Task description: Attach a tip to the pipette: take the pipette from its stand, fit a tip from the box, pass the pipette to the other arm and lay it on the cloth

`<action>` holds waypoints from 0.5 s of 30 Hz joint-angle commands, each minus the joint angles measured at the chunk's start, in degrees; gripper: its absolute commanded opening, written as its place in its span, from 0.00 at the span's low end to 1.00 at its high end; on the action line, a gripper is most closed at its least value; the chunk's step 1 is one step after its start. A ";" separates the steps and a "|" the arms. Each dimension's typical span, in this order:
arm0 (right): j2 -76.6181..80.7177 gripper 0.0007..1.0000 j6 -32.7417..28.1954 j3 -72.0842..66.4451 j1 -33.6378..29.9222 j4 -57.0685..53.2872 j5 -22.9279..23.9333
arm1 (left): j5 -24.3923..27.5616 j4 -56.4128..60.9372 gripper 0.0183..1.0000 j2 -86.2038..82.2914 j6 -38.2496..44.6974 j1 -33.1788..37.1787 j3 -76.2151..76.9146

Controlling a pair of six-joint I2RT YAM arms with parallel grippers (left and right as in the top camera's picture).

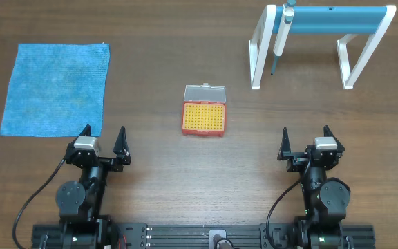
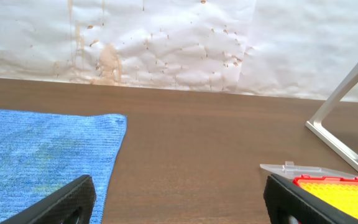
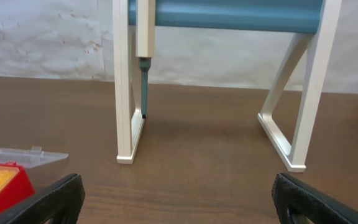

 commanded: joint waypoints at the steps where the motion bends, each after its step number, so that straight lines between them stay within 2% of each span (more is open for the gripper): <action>1: 20.39 0.97 -0.76 12.11 0.35 1.97 -5.33 | -0.39 -0.35 0.87 -0.37 -0.46 0.39 -0.15; 3: 38.34 0.98 -0.76 18.10 0.83 18.53 -10.58 | -0.39 -0.35 0.88 -0.37 -0.46 0.39 -0.15; 5: 55.84 0.98 -0.72 20.57 2.21 39.08 -10.69 | -0.39 -0.35 0.87 -0.37 -0.46 0.39 -0.15; 7: 70.40 0.98 -0.09 22.45 2.32 54.29 -10.64 | -0.39 -0.35 0.87 -0.37 -0.46 0.39 -0.15; 9: 79.12 0.98 0.98 25.59 2.32 58.84 -8.07 | -0.39 -0.35 0.87 -0.37 -0.46 0.39 -0.15; 12: 85.02 0.98 0.98 29.55 2.14 58.88 -2.56 | -0.39 -0.35 0.87 -0.37 -0.46 0.39 -0.15; 15: 88.21 0.98 1.18 33.46 1.95 58.86 -2.01 | -0.39 -0.35 0.88 -0.37 -0.46 0.39 -0.15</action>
